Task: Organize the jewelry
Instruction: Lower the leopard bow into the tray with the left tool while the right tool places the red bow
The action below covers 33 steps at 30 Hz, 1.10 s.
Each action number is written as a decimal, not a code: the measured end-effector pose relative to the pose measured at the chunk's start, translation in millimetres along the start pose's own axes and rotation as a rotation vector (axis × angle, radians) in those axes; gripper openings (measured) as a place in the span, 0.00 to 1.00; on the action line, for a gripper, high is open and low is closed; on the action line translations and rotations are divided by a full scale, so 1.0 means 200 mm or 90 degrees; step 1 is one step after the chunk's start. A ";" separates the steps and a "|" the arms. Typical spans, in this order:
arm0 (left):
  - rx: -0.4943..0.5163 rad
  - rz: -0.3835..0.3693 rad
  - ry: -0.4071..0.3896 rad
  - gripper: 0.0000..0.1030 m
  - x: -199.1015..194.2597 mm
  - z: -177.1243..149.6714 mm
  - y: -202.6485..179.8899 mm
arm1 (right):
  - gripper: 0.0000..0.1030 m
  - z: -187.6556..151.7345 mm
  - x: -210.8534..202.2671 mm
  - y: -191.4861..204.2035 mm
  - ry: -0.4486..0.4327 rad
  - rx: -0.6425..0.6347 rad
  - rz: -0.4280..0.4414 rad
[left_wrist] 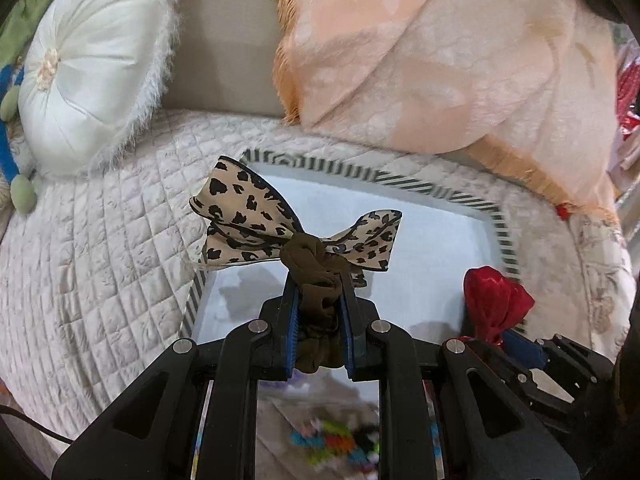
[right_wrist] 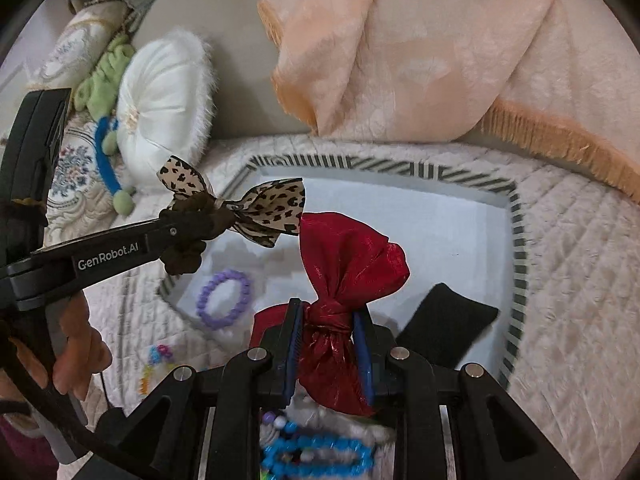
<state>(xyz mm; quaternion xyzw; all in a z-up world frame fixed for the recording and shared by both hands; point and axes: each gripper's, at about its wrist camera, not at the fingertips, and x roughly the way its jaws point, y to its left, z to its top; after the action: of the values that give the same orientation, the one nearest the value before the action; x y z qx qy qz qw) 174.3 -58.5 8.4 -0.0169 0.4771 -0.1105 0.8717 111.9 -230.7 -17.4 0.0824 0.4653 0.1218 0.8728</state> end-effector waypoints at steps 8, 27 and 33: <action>-0.014 0.037 0.042 0.16 0.23 -0.04 0.07 | 0.23 -0.02 0.20 -0.05 0.047 0.006 -0.014; -0.013 0.066 0.014 0.47 -0.04 -0.19 0.10 | 0.54 -0.14 -0.12 0.02 -0.017 0.030 -0.011; -0.002 0.088 0.002 0.47 -0.22 -0.35 0.09 | 0.57 -0.22 -0.24 0.09 -0.028 0.022 -0.023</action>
<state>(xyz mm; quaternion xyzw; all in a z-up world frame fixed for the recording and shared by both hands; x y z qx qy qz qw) 95.8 -26.8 4.5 0.0148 0.4784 -0.0494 0.8766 47.4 -225.6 0.2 0.0920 0.4493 0.0963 0.8834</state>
